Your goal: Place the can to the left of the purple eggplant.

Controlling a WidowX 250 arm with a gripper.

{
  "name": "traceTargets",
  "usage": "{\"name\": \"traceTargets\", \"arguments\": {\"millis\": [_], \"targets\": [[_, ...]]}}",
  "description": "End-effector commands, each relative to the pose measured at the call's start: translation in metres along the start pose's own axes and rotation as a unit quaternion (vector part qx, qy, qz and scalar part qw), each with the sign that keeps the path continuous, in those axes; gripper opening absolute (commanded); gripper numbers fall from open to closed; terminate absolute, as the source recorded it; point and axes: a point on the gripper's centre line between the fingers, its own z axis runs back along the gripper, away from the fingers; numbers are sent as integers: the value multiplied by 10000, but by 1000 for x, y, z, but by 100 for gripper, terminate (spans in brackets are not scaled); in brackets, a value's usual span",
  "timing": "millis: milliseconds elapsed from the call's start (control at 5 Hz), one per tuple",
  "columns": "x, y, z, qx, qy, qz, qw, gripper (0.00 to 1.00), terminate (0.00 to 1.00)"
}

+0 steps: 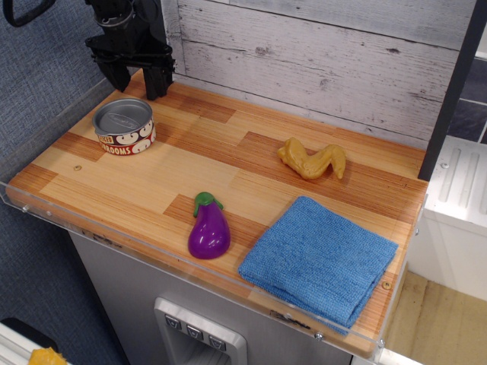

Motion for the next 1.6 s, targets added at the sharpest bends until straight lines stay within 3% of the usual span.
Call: {"name": "traceTargets", "arguments": {"millis": [0,200,400,600,800,1200,1400], "targets": [[-5,5,10,114,31,252,9996,100,0],[-6,4,9,334,331,831,9954,100,0],[-14,2,14,398,356,1122,9923,100,0],[-29,-4,17,391,676,1252,9891,100,0],[-35,-7,18,511,802,1453,9848,100,0],[-69,-17,34,292,925,1318,9865,100,0],[-83,-27,42,316,910,1176,9884,100,0]]}}
